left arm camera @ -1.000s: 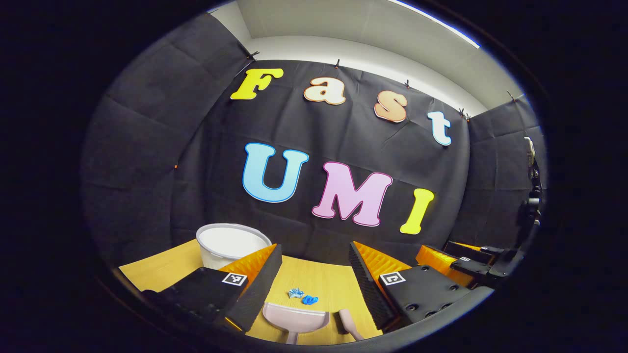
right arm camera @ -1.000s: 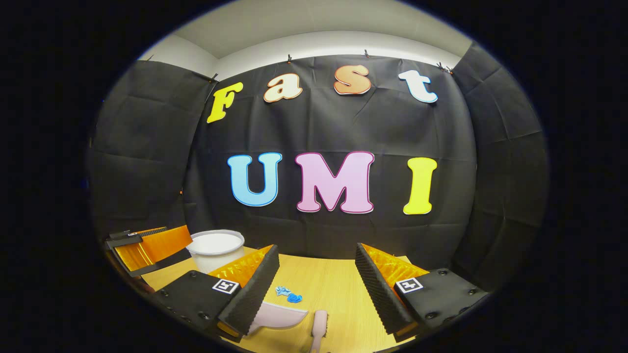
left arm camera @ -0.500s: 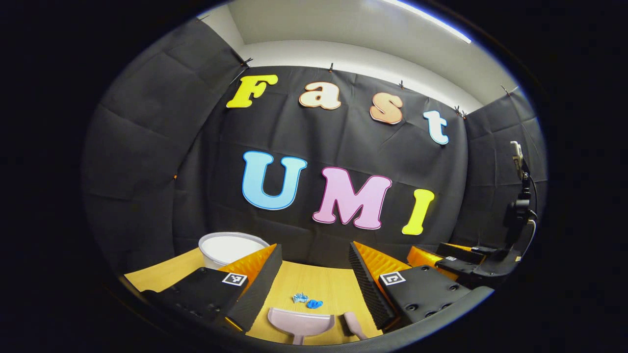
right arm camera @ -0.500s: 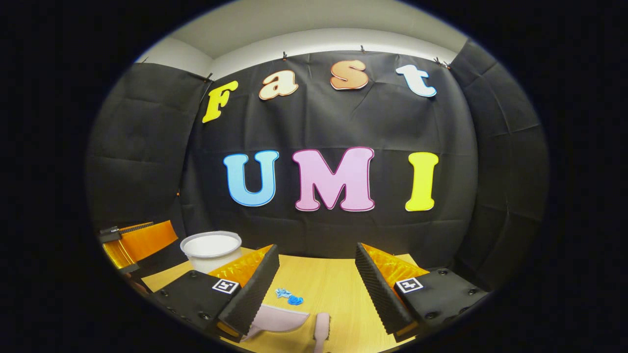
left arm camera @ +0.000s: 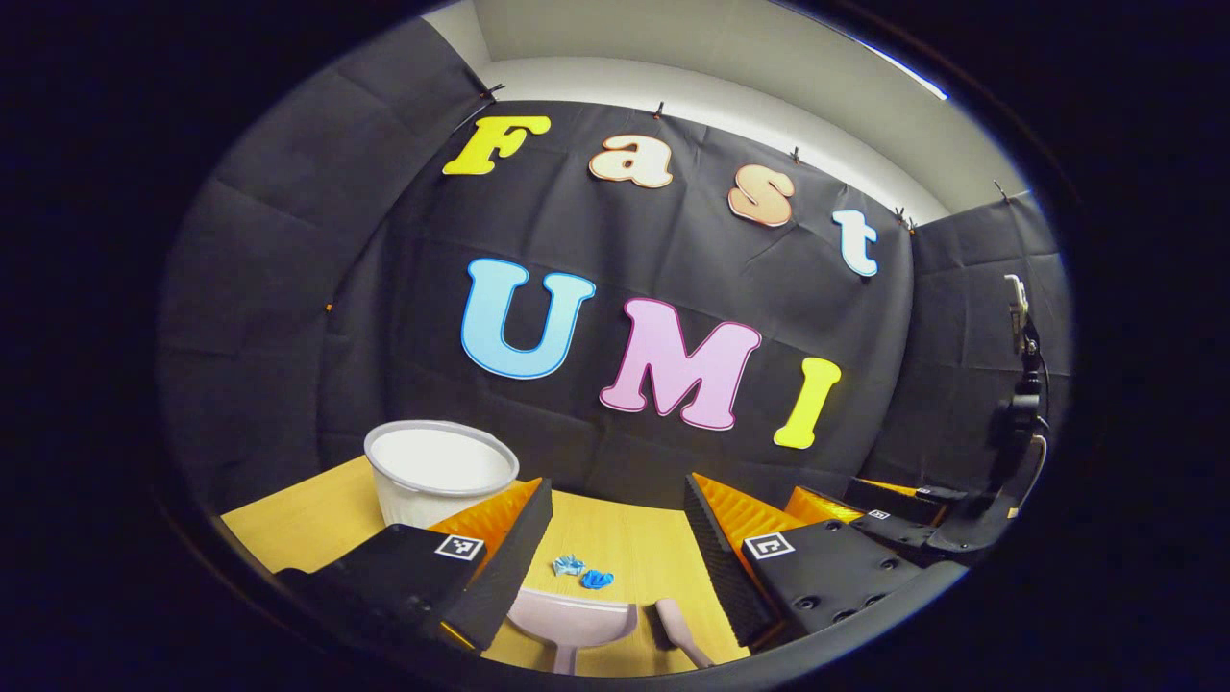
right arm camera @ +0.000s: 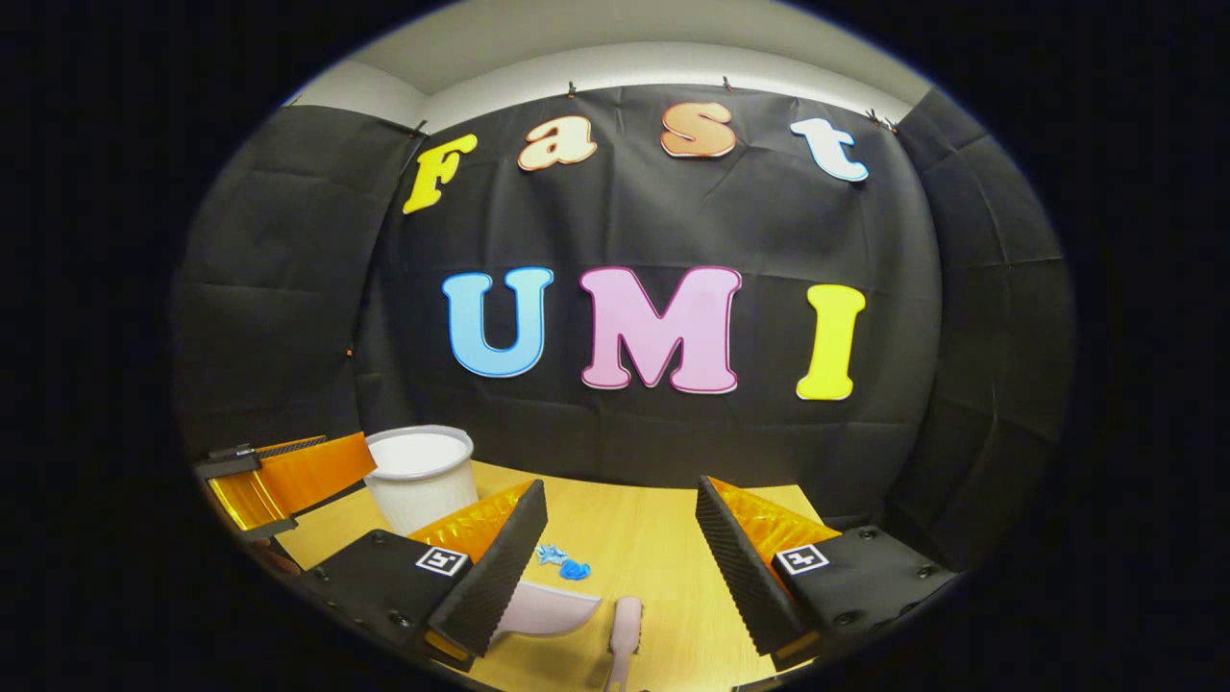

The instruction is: Pick up the small broom and dustpan from the desktop, sweep the trash into the dustpan with the broom, and then empty the trash into the garbage bin.

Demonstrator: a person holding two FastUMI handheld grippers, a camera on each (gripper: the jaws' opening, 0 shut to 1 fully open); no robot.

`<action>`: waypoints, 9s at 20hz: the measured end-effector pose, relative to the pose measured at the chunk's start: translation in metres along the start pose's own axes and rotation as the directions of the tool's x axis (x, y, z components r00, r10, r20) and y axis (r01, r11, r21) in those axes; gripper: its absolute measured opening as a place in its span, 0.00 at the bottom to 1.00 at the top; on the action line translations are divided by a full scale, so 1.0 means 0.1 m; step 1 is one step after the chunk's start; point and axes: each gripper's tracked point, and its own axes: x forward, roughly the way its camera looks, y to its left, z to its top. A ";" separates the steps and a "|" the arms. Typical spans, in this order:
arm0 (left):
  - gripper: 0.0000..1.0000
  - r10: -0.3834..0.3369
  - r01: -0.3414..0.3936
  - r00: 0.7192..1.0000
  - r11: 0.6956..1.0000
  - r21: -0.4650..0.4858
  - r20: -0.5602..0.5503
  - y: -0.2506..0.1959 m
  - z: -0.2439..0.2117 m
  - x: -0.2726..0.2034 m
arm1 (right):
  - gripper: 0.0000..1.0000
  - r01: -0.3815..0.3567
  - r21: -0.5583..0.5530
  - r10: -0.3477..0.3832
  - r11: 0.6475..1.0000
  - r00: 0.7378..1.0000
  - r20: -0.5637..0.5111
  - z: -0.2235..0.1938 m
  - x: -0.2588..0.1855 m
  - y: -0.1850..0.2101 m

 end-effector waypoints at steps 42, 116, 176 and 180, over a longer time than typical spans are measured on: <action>0.83 0.179 -0.047 -0.013 0.983 0.180 -0.984 0.15 -1.65 0.63 | 0.98 0.081 0.042 0.031 0.996 0.123 -0.992 -3.58 0.07 -0.11; 0.25 0.195 0.325 0.245 0.906 0.270 -0.950 1.00 -1.40 0.75 | 0.15 -0.586 0.547 0.425 0.598 -0.346 -0.836 -3.16 1.09 0.78; 0.26 0.039 0.093 0.681 0.986 0.139 -0.731 0.30 0.32 1.53 | 0.15 -0.104 0.430 0.413 0.897 0.542 -0.732 -3.66 1.07 -0.17; 0.27 0.112 0.063 0.542 0.983 0.174 -0.833 0.24 -0.57 1.81 | 0.15 0.019 0.311 0.269 0.950 0.454 -0.850 -4.13 1.06 -0.12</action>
